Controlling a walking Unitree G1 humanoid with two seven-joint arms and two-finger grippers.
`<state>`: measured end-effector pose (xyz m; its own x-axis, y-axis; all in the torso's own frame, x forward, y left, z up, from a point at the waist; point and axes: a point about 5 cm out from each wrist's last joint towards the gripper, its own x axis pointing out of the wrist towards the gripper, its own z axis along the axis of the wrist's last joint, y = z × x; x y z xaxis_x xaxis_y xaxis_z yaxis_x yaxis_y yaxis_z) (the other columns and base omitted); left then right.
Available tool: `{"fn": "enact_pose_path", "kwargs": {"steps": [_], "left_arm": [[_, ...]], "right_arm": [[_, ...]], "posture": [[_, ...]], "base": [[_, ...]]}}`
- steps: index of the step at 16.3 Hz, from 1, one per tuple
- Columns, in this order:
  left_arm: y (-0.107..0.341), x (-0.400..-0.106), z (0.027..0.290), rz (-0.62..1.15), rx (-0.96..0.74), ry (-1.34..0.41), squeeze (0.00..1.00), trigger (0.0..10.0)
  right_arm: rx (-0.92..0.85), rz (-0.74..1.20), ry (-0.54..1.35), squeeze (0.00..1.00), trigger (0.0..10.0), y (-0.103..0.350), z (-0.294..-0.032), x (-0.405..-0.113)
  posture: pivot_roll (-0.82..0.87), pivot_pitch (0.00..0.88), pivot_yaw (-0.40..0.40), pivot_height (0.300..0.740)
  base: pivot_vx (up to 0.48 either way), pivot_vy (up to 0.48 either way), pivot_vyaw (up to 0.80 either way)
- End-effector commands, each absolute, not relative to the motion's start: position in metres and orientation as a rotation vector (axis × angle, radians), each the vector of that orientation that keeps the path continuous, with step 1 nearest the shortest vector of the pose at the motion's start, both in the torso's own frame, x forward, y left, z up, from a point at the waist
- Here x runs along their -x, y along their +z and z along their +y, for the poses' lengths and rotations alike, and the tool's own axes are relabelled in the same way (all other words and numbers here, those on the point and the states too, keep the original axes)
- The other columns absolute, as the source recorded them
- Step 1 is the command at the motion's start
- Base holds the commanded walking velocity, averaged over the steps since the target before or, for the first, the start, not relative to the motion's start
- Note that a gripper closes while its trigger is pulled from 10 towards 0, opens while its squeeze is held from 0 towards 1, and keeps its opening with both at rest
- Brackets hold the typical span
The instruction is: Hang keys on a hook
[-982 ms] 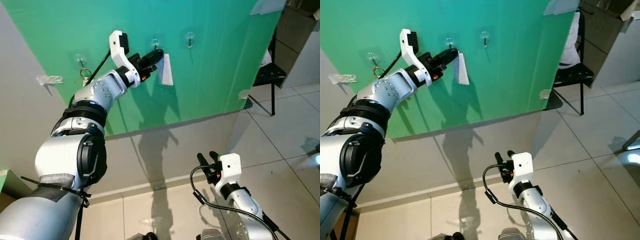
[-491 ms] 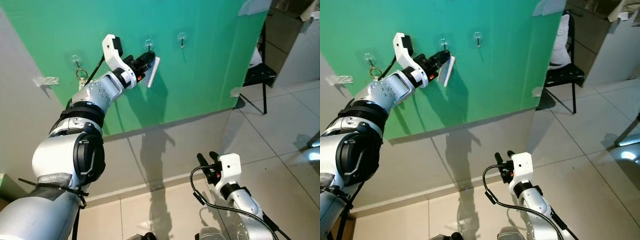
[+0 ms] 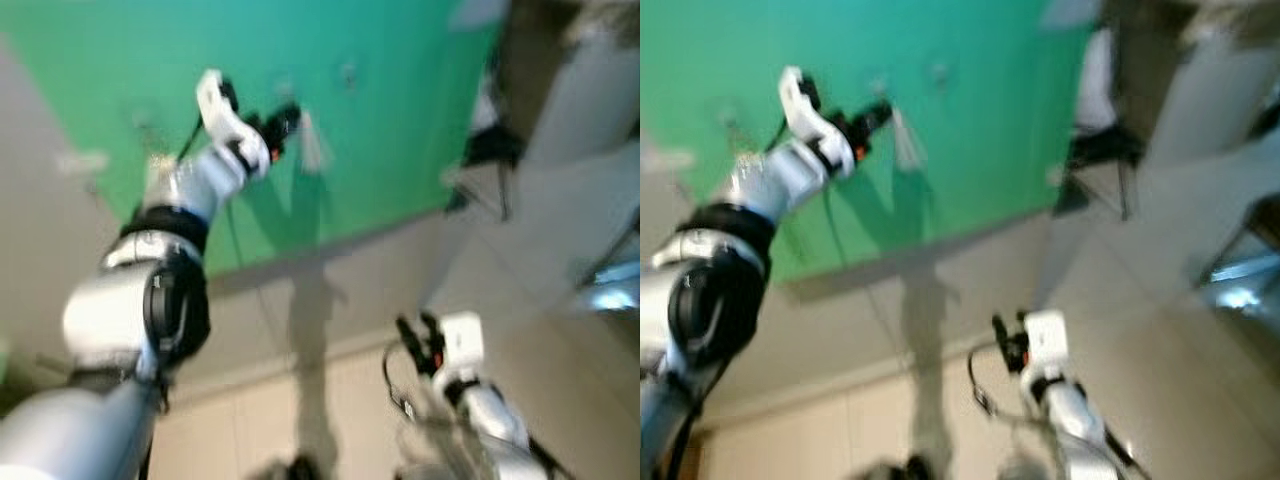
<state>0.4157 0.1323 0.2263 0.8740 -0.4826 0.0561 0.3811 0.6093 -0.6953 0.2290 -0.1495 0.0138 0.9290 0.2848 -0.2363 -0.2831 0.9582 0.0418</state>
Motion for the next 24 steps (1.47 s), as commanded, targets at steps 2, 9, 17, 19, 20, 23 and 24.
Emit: {"fn": "enact_pose_path", "kwargs": {"steps": [2, 9, 17, 19, 20, 23, 24], "left_arm": [[0.22, -0.415, 0.136, 0.173, 0.728, -0.48, 0.0, 0.0], [0.214, -0.415, 0.128, 0.09, 0.023, -0.456, 1.0, 10.0], [0.199, -0.402, 0.13, -0.093, -0.238, -0.391, 1.0, 10.0], [0.165, -0.378, 0.127, -0.068, -0.179, -0.414, 0.0, 10.0], [0.154, -0.366, 0.127, -0.072, -0.147, -0.406, 0.0, 10.0], [0.099, -0.312, 0.138, -0.014, -0.101, -0.297, 0.0, 10.0], [0.074, -0.287, 0.147, 0.025, -0.094, -0.267, 0.0, 10.0]], "right_arm": [[-0.003, 0.223, 0.304, 0.0, 10.0, 0.019, -0.146, -0.233], [-0.003, 0.228, 0.303, 0.0, 10.0, 0.018, -0.146, -0.23], [-0.012, 0.201, 0.292, 0.0, 10.0, 0.024, -0.144, -0.235], [-0.01, 0.195, 0.294, 0.0, 10.0, 0.025, -0.145, -0.237], [-0.008, 0.189, 0.295, 0.0, 10.0, 0.026, -0.147, -0.239], [-0.016, 0.168, 0.287, 0.0, 10.0, 0.033, -0.154, -0.247], [-0.026, 0.162, 0.287, 0.0, 10.0, 0.035, -0.157, -0.25]], "posture": [[-0.3, 0.001, 0.138, 0.727], [-0.3, 0.008, 0.138, 0.727], [-0.27, 0.007, 0.14, 0.727], [-0.24, 0.0, 0.132, 0.727], [-0.23, 0.0, 0.128, 0.727], [-0.2, 0.0, 0.103, 0.727], [-0.19, 0.0, 0.091, 0.727]], "base": [[0.0, 0.0, 0.0], [0.0, 0.0, 0.0], [0.0, 0.0, 0.0], [0.0, 0.0, 0.0], [0.0, 0.0, 0.0], [0.0, 0.0, 0.0], [0.0, 0.0, 0.0]]}}
